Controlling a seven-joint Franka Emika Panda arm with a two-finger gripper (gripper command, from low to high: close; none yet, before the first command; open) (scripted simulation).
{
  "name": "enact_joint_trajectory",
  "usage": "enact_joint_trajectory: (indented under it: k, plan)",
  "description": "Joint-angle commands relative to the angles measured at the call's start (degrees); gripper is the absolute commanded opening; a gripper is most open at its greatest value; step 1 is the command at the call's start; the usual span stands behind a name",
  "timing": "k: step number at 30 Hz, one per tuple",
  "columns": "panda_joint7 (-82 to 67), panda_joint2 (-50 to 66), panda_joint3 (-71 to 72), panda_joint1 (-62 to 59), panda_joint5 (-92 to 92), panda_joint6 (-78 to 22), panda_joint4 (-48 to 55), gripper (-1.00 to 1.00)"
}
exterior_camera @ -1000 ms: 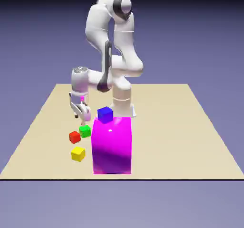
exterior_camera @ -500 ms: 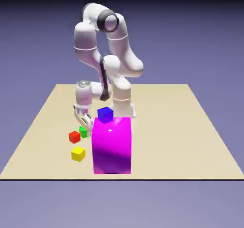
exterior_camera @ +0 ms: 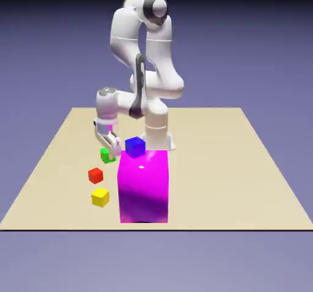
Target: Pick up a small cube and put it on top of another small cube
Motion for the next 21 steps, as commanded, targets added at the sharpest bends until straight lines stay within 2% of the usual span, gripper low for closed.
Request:
enact_joint_trajectory:
  k: [1,4,21]
  plan:
    - [-1.2,-0.3,0.8,-0.6,0.1,-2.5,1.7,-1.00]
    - [-4.4,-1.8,3.7,-1.2,1.4,-10.0,6.7,-1.00]
    - [-17.1,-22.1,29.6,15.9,28.7,-51.9,30.5,-1.00]
